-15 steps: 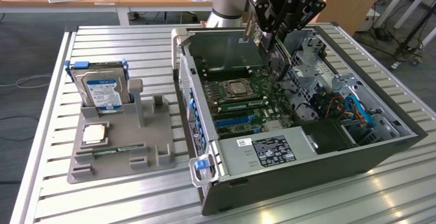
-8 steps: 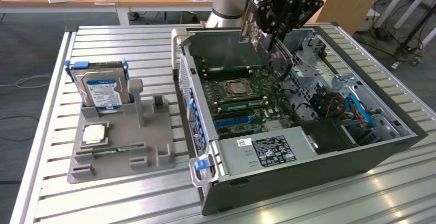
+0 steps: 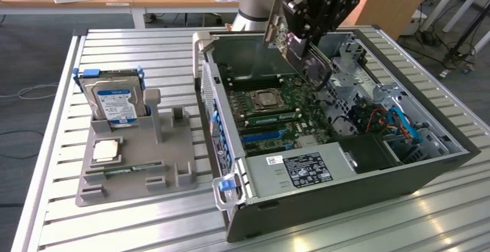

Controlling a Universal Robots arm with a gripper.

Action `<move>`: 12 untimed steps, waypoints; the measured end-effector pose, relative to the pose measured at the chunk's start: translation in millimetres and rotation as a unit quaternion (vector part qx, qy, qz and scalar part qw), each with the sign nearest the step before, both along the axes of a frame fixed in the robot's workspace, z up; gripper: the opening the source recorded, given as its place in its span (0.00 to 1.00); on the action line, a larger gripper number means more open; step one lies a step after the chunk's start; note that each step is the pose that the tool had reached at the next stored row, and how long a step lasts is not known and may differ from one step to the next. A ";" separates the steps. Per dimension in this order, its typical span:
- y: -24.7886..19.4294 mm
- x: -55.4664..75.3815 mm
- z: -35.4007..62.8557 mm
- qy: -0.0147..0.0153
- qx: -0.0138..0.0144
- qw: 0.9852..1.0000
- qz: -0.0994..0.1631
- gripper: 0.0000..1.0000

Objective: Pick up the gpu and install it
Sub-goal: 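Pick up the gpu and move the gpu toward the slot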

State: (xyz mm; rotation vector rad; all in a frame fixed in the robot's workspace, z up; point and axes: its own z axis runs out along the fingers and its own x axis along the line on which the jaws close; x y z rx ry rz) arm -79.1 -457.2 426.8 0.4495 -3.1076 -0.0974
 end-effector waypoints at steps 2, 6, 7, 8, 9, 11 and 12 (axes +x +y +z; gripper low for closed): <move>0.0 0.0 0.0 0.000 0.000 1.000 0.018 0.27; 0.0 0.0 -0.1 0.000 0.000 0.999 0.054 0.27; 0.0 0.0 -0.1 0.000 0.000 0.998 0.063 0.27; 0.0 0.0 0.0 0.000 0.000 0.997 0.073 0.27; 0.0 0.0 -0.1 0.000 0.000 0.997 0.082 0.27; 0.0 0.0 -0.1 0.000 0.000 0.995 0.100 0.27; 0.0 0.0 -0.1 0.000 0.000 0.994 0.109 0.27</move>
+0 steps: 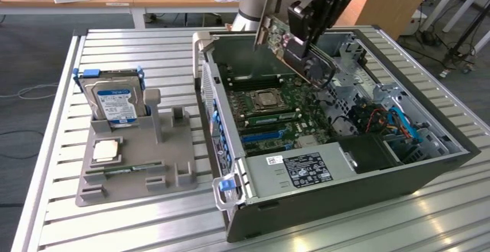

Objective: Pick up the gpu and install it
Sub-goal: 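Pick up the gpu and move the gpu toward the slot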

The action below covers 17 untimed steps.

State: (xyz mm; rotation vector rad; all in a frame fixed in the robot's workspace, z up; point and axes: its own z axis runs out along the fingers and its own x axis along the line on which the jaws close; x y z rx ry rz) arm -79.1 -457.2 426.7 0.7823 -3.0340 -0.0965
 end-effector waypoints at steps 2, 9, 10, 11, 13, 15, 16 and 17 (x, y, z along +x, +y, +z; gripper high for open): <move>0.0 0.0 0.0 0.000 0.000 1.000 0.019 0.27; 0.0 0.0 -0.1 0.000 0.000 0.997 0.082 0.27; 0.0 0.0 -0.1 0.000 0.000 0.996 0.091 0.27; 0.0 0.0 -0.1 0.000 0.000 0.995 0.100 0.27; 0.0 0.0 -0.2 0.000 0.000 0.993 0.118 0.27; 0.0 0.0 -0.2 0.000 0.000 0.991 0.136 0.27; 0.0 0.0 -0.2 0.000 0.000 0.989 0.145 0.27; 0.0 0.0 -0.3 0.000 0.000 0.988 0.154 0.27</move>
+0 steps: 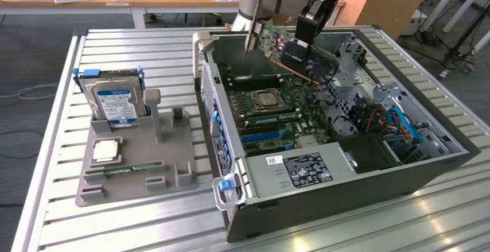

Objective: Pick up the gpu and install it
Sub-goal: 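Pick up the gpu and move the gpu toward the slot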

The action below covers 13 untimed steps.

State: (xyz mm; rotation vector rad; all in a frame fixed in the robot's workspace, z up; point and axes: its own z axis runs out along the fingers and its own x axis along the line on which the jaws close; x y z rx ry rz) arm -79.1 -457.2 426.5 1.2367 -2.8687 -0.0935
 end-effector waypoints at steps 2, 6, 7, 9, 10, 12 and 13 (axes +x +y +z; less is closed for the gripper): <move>0.0 0.0 0.0 0.000 0.000 1.000 0.018 0.27; 0.0 0.0 -0.1 0.000 0.000 0.999 0.054 0.27; 0.0 0.0 -0.1 0.000 0.000 0.998 0.063 0.27; 0.0 0.0 -0.1 0.000 0.000 0.997 0.081 0.27; 0.0 0.0 -0.2 0.000 0.000 0.996 0.090 0.27; 0.0 0.0 -0.2 0.000 0.000 0.994 0.108 0.27; 0.0 0.0 -0.2 0.000 0.000 0.993 0.117 0.27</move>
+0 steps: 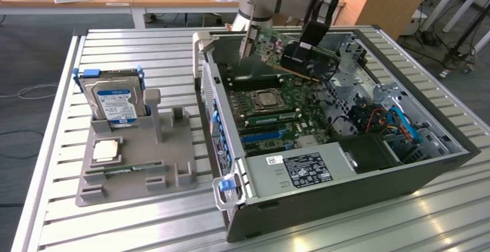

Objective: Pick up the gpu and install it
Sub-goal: 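Pick up the gpu and move the gpu toward the slot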

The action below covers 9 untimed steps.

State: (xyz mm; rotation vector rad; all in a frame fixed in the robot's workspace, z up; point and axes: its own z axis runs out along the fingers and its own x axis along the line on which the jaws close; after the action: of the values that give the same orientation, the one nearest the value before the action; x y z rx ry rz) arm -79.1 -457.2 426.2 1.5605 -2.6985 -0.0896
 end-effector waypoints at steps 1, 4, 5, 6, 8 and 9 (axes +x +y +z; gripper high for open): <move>0.0 0.0 0.0 0.000 0.000 1.000 0.009 0.27; 0.0 0.0 -0.1 0.000 0.000 0.999 0.036 0.27; 0.0 0.0 -0.1 0.000 0.000 0.999 0.045 0.27; 0.0 0.0 -0.1 0.000 0.000 0.999 0.054 0.27; 0.0 0.0 -0.2 0.000 0.000 0.997 0.072 0.27; 0.0 0.0 -0.3 0.000 0.000 0.997 0.081 0.27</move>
State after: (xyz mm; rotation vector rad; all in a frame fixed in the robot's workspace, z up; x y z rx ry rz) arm -79.1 -457.2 426.0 1.7720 -2.5590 -0.0862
